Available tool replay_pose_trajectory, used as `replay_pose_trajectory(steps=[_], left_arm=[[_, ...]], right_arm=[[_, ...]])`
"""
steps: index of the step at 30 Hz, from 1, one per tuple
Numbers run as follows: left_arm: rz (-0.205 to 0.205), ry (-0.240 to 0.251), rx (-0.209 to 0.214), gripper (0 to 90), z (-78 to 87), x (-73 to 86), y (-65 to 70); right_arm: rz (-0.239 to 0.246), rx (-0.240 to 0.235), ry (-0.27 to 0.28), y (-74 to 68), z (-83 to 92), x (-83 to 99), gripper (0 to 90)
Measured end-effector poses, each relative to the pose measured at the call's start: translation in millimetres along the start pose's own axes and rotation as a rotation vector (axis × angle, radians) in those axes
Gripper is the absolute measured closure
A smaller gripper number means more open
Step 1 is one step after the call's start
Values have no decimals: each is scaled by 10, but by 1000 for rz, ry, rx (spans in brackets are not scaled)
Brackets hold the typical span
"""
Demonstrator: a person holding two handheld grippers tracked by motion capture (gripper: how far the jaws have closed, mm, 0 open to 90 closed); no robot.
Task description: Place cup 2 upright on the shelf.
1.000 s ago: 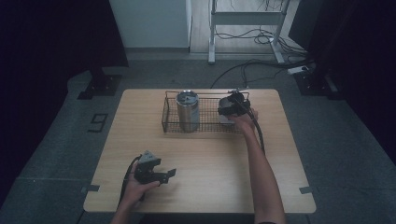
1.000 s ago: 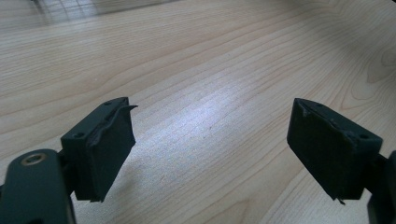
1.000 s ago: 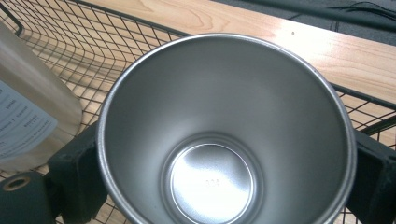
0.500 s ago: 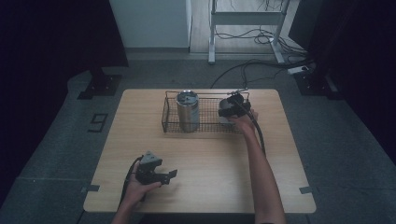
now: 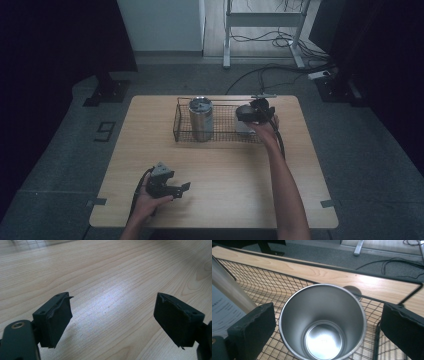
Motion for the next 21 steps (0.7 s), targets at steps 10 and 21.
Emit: replay_pose_trajectory(steps=[10,21], left_arm=[[-3,1,-4,149,15,4,1],[3,-1,-12,149,28,18,-30]], right_arm=[[13,-3,40,17,291,131,32],[50,-28,63,-38,528,383,68]])
Point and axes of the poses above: each handheld gripper's, and its own axes: z roughly backward along the jaws, x roughly out of its underside, y roughly to its right, the point moved 4 cm from there along -z, roughly forward along the jaws, and after that the axes turned 10 degrees about -y, right-handed, at the moved point
